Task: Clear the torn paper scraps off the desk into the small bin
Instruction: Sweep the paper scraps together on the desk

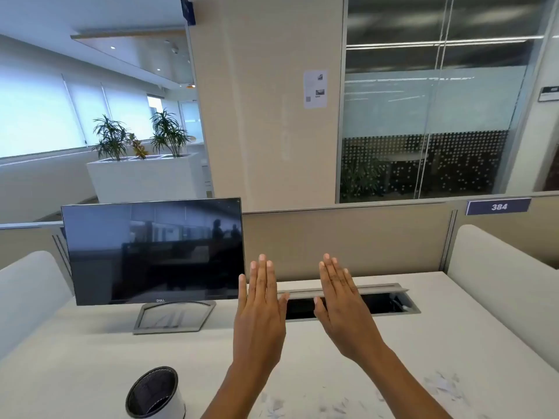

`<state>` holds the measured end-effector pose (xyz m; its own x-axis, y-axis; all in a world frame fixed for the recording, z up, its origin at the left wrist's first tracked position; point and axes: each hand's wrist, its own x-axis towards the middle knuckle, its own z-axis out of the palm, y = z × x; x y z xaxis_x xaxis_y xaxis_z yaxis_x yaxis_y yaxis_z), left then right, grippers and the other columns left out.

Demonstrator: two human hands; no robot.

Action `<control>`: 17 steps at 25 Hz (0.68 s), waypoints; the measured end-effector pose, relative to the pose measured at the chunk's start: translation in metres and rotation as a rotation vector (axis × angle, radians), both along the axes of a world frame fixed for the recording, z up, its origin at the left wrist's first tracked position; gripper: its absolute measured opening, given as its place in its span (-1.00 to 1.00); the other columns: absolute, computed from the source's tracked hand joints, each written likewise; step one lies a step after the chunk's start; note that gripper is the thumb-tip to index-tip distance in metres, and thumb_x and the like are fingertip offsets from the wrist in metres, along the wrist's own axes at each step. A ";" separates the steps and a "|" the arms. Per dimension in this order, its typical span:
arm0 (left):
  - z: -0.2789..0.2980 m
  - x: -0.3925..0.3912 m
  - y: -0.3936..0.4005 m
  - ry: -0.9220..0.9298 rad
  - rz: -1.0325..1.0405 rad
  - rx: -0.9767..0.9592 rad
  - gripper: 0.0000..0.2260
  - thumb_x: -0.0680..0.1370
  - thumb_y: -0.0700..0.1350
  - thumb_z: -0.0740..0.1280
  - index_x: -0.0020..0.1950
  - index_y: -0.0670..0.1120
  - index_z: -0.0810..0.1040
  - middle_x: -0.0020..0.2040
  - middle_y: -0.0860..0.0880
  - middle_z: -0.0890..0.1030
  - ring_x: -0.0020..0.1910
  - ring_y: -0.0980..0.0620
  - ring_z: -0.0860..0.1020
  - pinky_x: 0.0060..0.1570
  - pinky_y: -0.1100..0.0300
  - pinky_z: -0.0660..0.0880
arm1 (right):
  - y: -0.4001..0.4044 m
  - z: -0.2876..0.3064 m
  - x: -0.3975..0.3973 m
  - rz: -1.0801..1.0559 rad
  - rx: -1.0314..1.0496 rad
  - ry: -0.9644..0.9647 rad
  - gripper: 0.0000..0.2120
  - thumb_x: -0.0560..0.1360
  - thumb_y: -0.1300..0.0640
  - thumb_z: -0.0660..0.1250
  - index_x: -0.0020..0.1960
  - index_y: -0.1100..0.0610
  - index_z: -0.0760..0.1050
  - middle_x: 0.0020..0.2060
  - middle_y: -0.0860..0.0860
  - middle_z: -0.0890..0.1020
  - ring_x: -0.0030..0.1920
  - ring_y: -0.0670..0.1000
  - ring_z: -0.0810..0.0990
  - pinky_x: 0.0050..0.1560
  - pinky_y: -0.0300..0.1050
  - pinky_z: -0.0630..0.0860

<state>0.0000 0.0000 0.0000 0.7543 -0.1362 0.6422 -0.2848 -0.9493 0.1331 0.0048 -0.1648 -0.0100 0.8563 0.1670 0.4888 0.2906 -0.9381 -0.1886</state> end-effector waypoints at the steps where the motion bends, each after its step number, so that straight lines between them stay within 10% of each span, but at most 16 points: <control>1: -0.002 -0.004 0.001 0.015 0.018 -0.002 -0.47 0.63 0.06 -0.15 0.47 -0.22 0.20 0.49 -0.17 0.23 0.47 -0.18 0.14 0.41 -0.02 -0.26 | 0.001 -0.002 -0.003 -0.008 0.007 -0.005 -0.42 0.62 -0.01 -0.11 0.43 0.09 -0.42 0.47 -0.03 -0.35 0.50 -0.04 -0.34 0.50 -0.17 -0.31; 10: -0.055 -0.025 0.002 0.086 0.024 -0.002 -0.46 0.60 0.11 -0.08 0.49 -0.17 0.18 0.50 -0.11 0.15 0.48 0.12 -0.36 0.40 0.02 -0.29 | 0.005 -0.043 -0.029 -0.014 0.022 0.091 -0.42 0.61 -0.07 -0.14 0.43 0.03 -0.44 0.48 -0.04 -0.36 0.50 -0.05 -0.34 0.52 -0.16 -0.27; 17: -0.086 -0.054 0.003 0.214 -0.029 -0.058 -0.40 0.61 0.17 -0.24 0.48 -0.17 0.16 0.50 -0.13 0.16 0.52 0.00 -0.03 0.37 0.02 -0.35 | 0.008 -0.084 -0.054 -0.038 0.024 0.202 -0.44 0.60 -0.13 -0.17 0.45 -0.01 -0.39 0.42 -0.07 -0.40 0.47 -0.05 -0.37 0.40 -0.22 -0.42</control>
